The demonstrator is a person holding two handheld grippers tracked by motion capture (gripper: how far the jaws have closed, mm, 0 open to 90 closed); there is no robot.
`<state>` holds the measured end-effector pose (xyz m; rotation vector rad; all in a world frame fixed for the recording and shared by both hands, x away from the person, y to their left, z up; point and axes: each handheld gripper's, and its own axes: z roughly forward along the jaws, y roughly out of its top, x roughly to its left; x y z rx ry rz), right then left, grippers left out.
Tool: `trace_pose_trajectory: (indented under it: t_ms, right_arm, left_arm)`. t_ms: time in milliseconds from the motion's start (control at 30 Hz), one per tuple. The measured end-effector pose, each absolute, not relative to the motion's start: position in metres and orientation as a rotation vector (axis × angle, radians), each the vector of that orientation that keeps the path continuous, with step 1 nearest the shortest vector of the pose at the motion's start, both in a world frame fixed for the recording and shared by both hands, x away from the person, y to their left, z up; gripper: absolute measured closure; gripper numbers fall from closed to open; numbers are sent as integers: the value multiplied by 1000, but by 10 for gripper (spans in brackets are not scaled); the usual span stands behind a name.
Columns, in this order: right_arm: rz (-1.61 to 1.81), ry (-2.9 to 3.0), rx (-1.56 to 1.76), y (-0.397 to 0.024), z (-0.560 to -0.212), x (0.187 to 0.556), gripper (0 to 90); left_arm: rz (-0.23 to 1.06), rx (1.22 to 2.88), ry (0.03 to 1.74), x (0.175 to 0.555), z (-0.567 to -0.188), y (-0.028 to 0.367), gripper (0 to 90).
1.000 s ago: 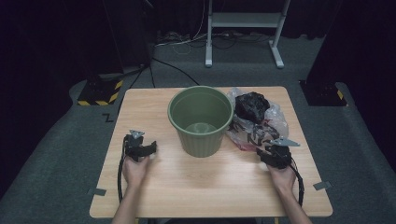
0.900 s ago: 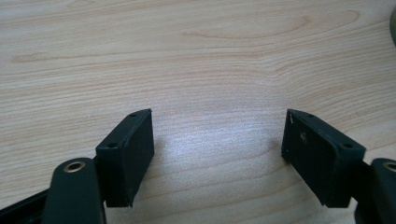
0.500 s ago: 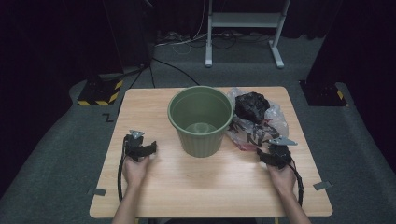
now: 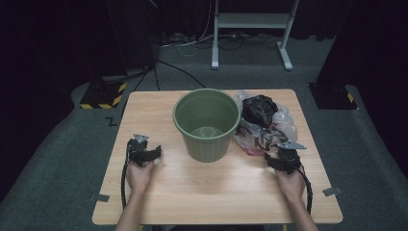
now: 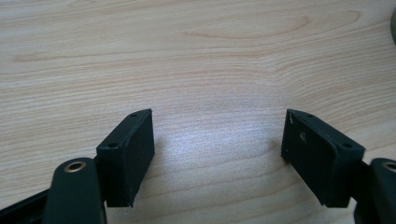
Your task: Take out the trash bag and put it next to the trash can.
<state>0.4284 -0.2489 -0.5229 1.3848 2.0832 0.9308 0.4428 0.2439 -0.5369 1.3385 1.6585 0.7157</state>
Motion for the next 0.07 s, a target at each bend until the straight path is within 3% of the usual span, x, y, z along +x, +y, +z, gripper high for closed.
trace_pose_trajectory:
  t_ms: [67]
  right_arm:
    - [929, 2085, 1383, -249, -523, 428, 389]
  left_arm:
    - [716, 1342, 1660, 443, -537, 244, 256]
